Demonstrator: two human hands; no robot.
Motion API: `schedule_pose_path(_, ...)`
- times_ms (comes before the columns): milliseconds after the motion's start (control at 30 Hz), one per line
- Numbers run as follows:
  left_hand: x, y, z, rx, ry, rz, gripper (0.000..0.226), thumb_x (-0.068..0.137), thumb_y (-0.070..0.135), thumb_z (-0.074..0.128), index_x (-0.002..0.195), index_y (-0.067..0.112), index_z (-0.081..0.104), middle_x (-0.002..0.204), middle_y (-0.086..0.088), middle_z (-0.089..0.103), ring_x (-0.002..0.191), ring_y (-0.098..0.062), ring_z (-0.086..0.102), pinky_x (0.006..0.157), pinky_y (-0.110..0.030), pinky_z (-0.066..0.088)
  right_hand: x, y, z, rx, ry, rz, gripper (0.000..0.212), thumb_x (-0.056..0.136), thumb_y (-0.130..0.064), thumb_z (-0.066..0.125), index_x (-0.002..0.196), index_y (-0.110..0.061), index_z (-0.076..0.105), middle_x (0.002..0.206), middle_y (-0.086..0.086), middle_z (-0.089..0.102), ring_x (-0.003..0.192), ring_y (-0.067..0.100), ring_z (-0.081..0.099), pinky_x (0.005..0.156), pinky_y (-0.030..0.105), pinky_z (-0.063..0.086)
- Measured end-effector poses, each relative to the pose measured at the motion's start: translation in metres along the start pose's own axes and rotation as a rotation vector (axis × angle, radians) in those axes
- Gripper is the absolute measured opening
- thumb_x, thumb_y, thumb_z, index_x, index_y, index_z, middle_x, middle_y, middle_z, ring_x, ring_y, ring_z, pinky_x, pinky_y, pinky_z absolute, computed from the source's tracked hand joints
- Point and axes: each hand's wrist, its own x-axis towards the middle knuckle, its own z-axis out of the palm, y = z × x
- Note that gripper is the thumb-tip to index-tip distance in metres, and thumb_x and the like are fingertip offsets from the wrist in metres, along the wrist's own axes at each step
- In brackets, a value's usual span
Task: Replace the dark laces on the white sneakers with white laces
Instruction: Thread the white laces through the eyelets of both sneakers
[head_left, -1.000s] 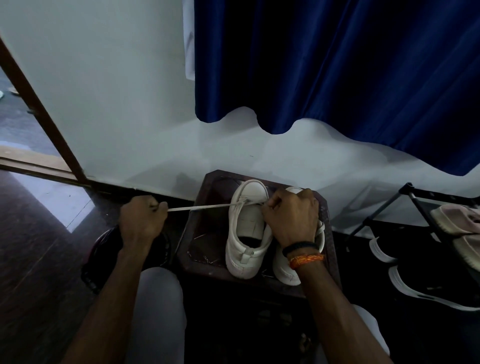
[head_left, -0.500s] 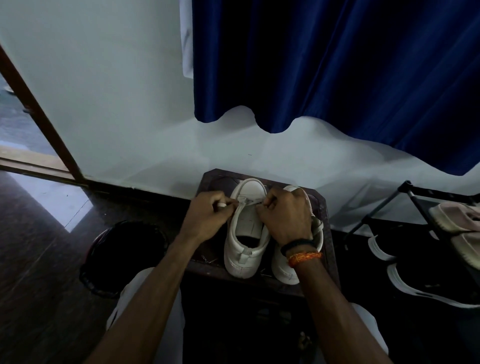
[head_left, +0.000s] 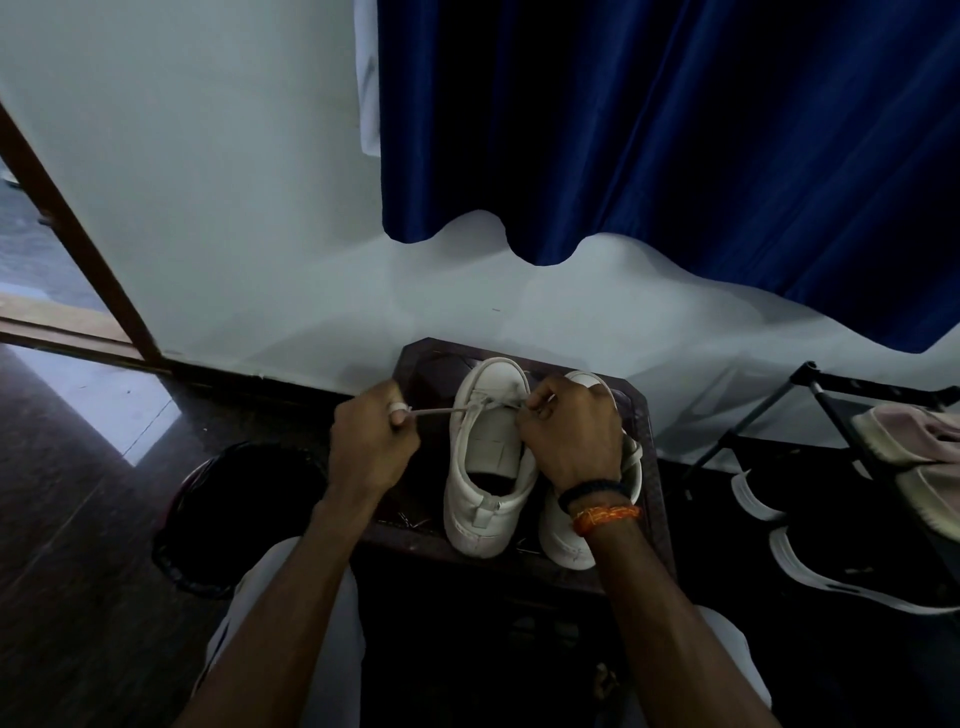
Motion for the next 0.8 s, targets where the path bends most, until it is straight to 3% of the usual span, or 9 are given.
schedule_pose_path(133,-0.003,-0.021,-0.011,0.056,0.047,-0.153,0.016,0.078,0.003,0.065,0.077,0.011,0.052,0.068,-0.003,0.057,0.062,-0.023,0.054,0.059,-0.028,0.036,0.001,0.001,0.002,0.007,-0.002,-0.009,0.001,0.071,-0.026,0.066,0.072,-0.026,0.066,0.071,-0.003,0.065,0.083,0.025,0.062,0.069,0.039,0.056)
schedule_pose_path(367,0.004,-0.030,-0.023,0.147,0.116,-0.235,0.024,0.075,0.005,0.061,0.092,0.017,0.050,0.088,-0.005,0.060,0.084,-0.032,0.057,0.073,-0.040,0.046,0.001,0.004,0.001,0.013,0.011,-0.034,0.005,0.072,-0.021,0.067,0.069,-0.024,0.065,0.069,-0.009,0.062,0.079,0.022,0.062,0.064,0.037,0.055)
schedule_pose_path(567,-0.002,-0.015,-0.007,0.091,-0.144,0.082,0.025,0.065,0.018,0.058,0.088,0.024,0.063,0.072,0.008,0.063,0.073,-0.021,0.066,0.076,-0.042,0.056,0.003,0.004,0.004,-0.017,0.002,-0.072,0.004,0.071,-0.021,0.064,0.072,-0.024,0.065,0.072,-0.006,0.065,0.078,0.023,0.062,0.068,0.038,0.055)
schedule_pose_path(700,-0.007,-0.003,0.011,0.003,-0.244,0.205,0.028,0.074,0.036,0.061,0.101,0.031,0.065,0.092,0.010,0.062,0.086,-0.019,0.066,0.081,-0.045,0.055,0.003,0.004,0.004,-0.047,-0.006,-0.098,0.009,0.071,-0.021,0.065,0.079,-0.024,0.069,0.076,-0.005,0.067,0.082,0.024,0.062,0.073,0.035,0.052)
schedule_pose_path(800,-0.006,0.003,0.020,-0.017,-0.262,0.315,0.033,0.081,0.025,0.063,0.113,0.026,0.071,0.102,0.004,0.056,0.093,-0.020,0.062,0.083,-0.043,0.055,0.003,0.003,0.003,-0.035,-0.018,-0.098,0.014,0.073,-0.022,0.065,0.086,-0.024,0.071,0.081,-0.004,0.070,0.086,0.024,0.063,0.076,0.036,0.053)
